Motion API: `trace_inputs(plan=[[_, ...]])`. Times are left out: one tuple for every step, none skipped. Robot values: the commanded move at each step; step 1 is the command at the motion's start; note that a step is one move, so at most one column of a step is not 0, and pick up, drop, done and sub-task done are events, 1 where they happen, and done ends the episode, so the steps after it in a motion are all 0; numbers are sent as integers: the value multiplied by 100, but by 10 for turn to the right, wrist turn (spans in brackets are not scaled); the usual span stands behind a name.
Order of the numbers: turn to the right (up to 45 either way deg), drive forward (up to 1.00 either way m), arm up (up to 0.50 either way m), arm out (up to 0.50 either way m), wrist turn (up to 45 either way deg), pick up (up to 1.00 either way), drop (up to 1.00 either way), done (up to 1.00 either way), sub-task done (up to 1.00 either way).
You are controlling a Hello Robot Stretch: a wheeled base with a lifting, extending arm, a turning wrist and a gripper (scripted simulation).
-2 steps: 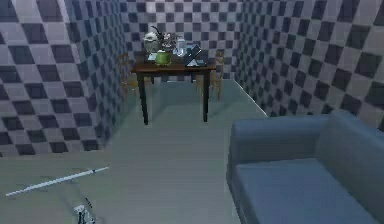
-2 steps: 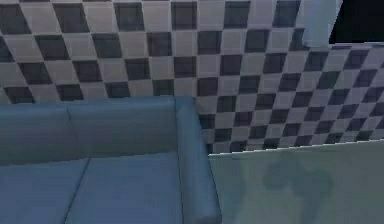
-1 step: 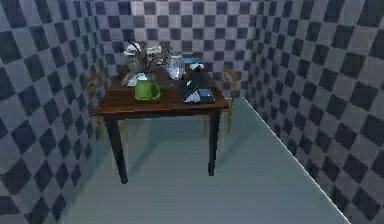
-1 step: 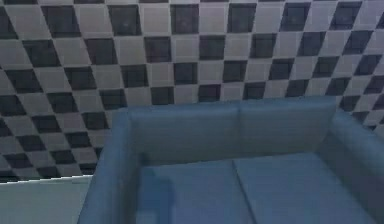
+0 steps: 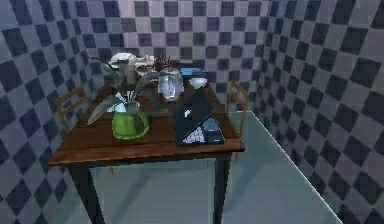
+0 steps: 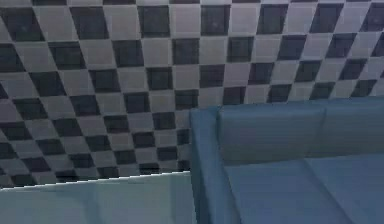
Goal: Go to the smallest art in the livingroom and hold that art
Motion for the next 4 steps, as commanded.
trace_inputs(plan=[[450, 0, 0, 0, 0, 0, 0, 0, 0], [30, 0, 0, 0, 0, 0, 0, 0, 0], [-450, 0, 0, 0, 0, 0, 0, 0, 0], [-90, 0, 0, 0, 0, 0, 0, 0, 0]])
